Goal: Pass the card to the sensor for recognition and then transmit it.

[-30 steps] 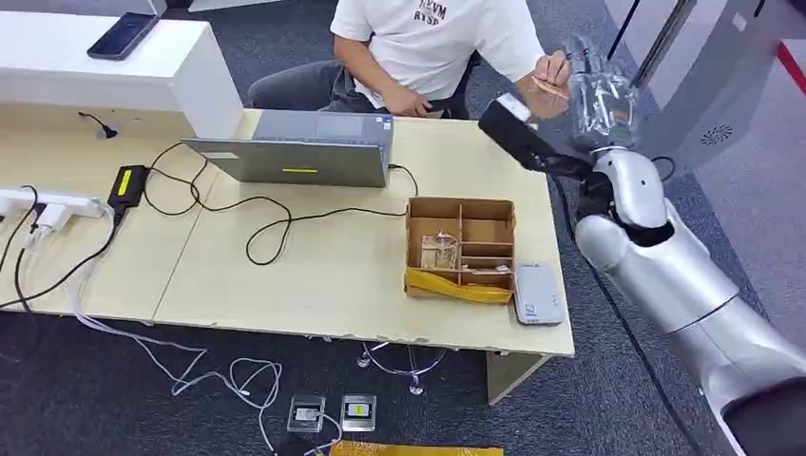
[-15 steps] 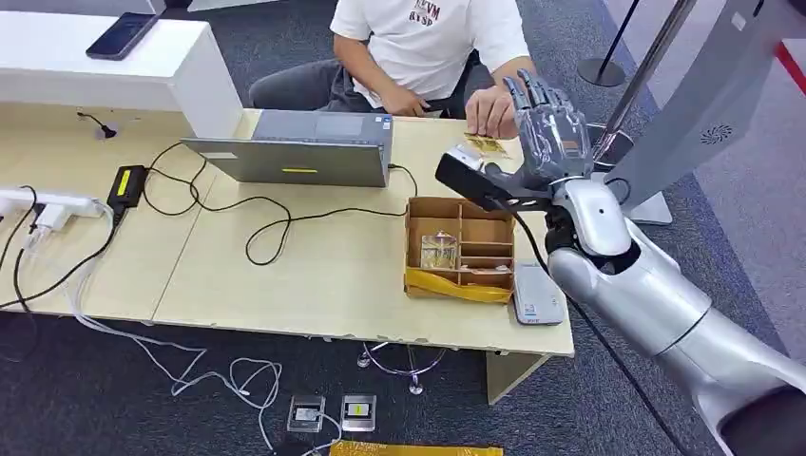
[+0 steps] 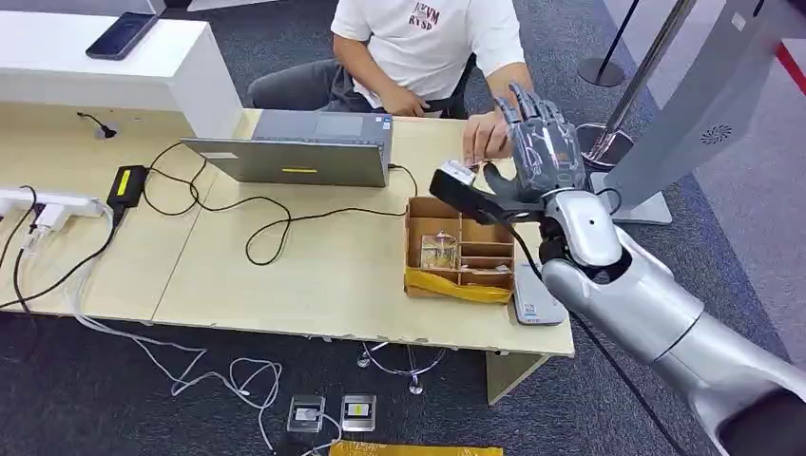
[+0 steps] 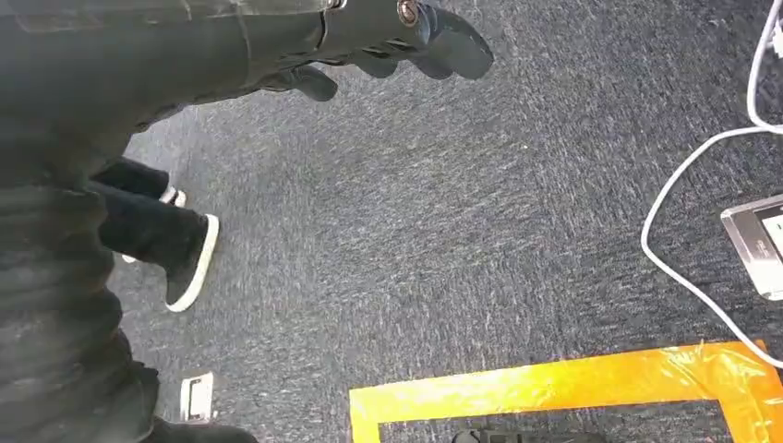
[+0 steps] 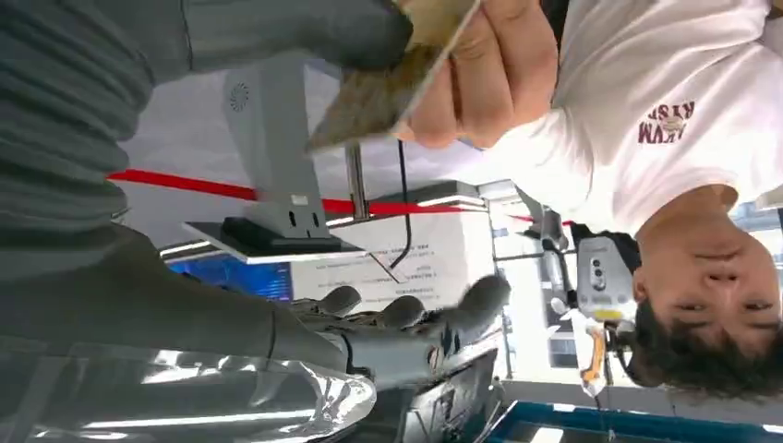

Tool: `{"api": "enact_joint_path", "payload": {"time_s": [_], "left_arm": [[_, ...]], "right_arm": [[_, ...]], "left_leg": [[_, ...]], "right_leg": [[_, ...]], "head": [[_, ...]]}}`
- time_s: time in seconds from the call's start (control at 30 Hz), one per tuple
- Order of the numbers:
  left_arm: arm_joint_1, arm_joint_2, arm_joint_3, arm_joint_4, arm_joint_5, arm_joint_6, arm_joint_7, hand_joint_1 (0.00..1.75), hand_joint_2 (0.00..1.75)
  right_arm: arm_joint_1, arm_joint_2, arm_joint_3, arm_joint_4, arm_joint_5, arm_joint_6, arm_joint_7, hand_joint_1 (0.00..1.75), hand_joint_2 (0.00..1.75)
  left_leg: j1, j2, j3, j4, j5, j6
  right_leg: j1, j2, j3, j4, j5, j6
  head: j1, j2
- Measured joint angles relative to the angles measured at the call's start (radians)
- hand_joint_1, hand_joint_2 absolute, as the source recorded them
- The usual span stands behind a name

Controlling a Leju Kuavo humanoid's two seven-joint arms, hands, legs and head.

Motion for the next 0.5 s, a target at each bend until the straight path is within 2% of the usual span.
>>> {"api": "enact_joint_path", "payload": {"time_s": [0.5], "left_arm": [[0.000, 0.000, 0.000, 0.000, 0.001, 0.000, 0.003, 0.00, 1.75]], "right_arm": [[0.006, -0.005, 0.002, 0.000, 0.005, 0.029, -0.004, 1.75, 1.75]], "left_leg": [[0.000, 0.000, 0.000, 0.000, 0.000, 0.000]], "right_leg": [[0.000, 0.000, 0.000, 0.000, 0.000, 0.000]], "head": [[0.000, 0.000]]}}
